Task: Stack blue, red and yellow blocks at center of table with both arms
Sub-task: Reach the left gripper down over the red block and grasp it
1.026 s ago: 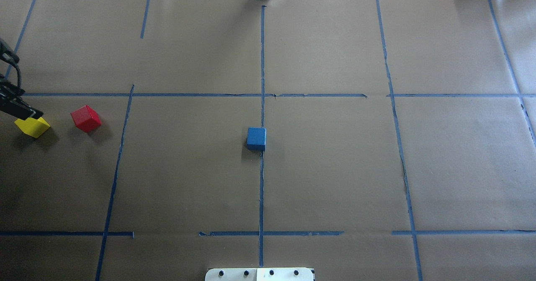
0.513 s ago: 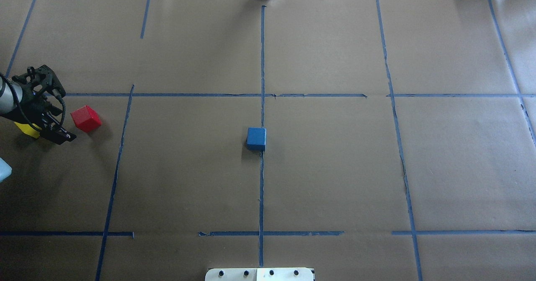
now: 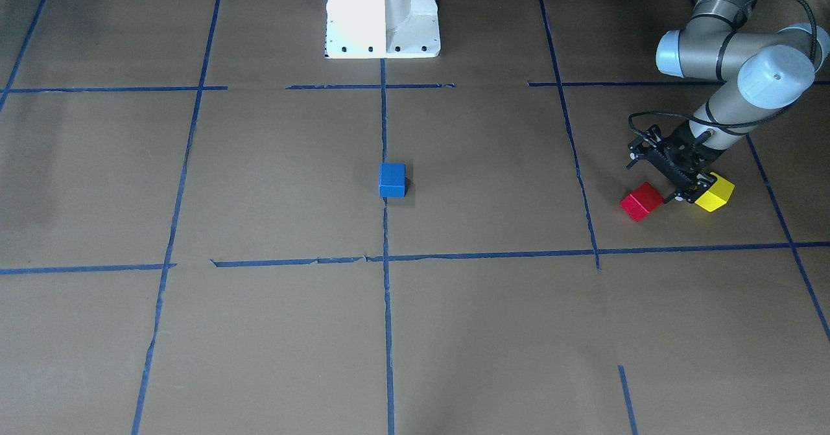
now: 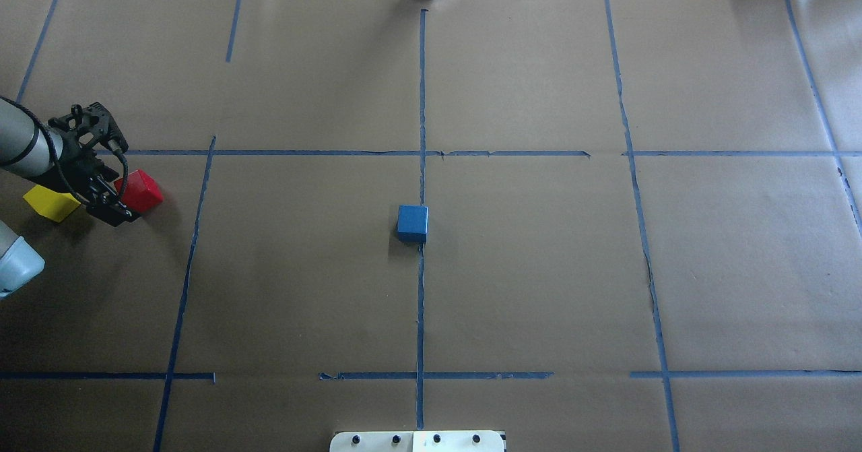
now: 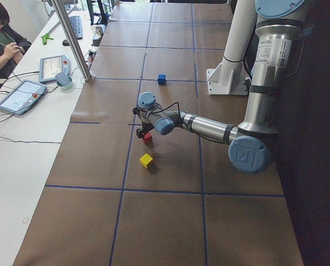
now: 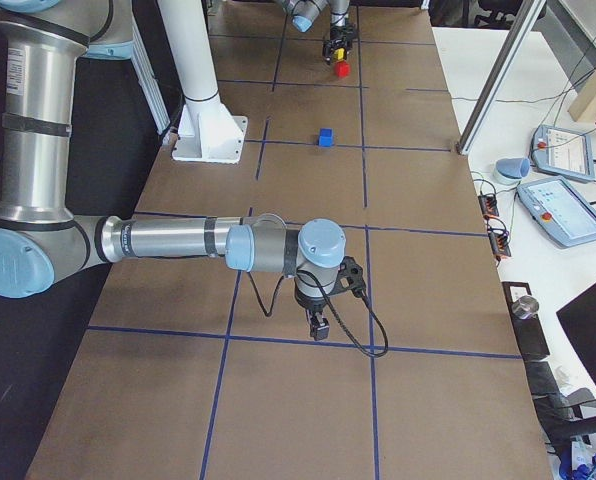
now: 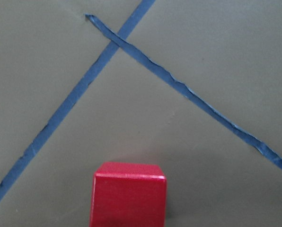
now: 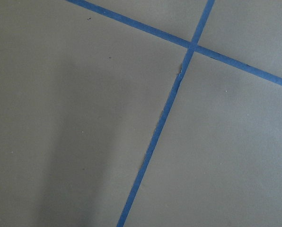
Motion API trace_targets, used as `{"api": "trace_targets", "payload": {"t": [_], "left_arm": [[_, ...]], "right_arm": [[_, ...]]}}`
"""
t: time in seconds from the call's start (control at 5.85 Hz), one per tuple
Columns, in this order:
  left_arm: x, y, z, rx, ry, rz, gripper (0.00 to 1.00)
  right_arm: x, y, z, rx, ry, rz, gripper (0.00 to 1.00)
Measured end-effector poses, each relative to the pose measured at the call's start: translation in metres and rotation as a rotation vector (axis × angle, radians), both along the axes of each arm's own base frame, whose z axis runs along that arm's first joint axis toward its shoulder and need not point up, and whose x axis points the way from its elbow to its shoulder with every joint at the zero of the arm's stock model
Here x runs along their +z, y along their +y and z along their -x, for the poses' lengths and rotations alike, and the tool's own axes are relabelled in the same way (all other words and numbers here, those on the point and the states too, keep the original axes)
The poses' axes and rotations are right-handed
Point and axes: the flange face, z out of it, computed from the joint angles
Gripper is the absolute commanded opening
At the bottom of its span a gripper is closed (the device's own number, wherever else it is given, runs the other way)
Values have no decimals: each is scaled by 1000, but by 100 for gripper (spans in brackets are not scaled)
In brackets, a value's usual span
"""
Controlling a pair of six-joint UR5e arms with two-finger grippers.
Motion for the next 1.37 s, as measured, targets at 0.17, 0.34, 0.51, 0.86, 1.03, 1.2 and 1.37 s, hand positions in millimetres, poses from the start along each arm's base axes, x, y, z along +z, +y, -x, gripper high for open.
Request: {"api": "trace_targets", "payload": {"t": [0.17,0.34,0.51,0.86,1.03,1.2,1.37], "left_arm": [[2,-2,-2,1,-2,3,100],[4,-2,-2,0,-2,3,100],[5,-2,-2,0,0,1,100],[8,-7,-5,-5,-4,8,100],[12,-13,-10,-6,-10,15,100],[17,-18,-13,-7,-17,23,91],[21,-20,-15,-8,-23,31,52]], "right_arm": [[0,0,0,0,0,-1,100],[0,0,0,0,0,-1,100],[0,0,0,0,0,-1,100],[0,-1,0,0,0,-2,100],[0,-1,0,0,0,-1,100],[0,0,0,0,1,-1,100],[0,0,0,0,1,1,100]]}}
